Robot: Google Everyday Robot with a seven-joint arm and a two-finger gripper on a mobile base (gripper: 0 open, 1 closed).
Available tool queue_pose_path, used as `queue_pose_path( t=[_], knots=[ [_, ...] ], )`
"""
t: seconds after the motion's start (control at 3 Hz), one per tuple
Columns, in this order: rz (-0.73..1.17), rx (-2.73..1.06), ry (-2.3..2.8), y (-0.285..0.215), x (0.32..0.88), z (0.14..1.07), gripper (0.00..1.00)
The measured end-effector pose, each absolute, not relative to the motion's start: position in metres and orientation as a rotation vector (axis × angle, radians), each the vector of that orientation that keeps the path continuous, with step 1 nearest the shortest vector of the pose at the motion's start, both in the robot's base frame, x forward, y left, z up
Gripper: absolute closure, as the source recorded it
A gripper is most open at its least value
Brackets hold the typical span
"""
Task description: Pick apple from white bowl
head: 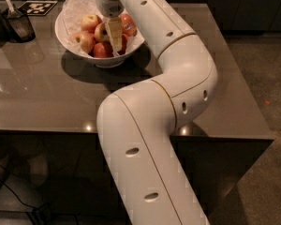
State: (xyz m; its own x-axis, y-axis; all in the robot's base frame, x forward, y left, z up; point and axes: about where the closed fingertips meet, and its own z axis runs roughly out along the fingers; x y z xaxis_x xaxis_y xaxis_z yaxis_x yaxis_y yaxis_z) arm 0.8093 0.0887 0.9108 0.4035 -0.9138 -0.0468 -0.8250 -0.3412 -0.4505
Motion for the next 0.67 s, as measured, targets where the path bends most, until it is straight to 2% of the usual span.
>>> queue_pose_path(
  t=[0.33,0.67],
  knots=[
    [-0.298,-2.262,1.492,0.0888,0.8094,0.9104,0.19],
    [-0.298,-2.262,1.492,0.0888,0.8094,0.9104,0.42]
  ],
)
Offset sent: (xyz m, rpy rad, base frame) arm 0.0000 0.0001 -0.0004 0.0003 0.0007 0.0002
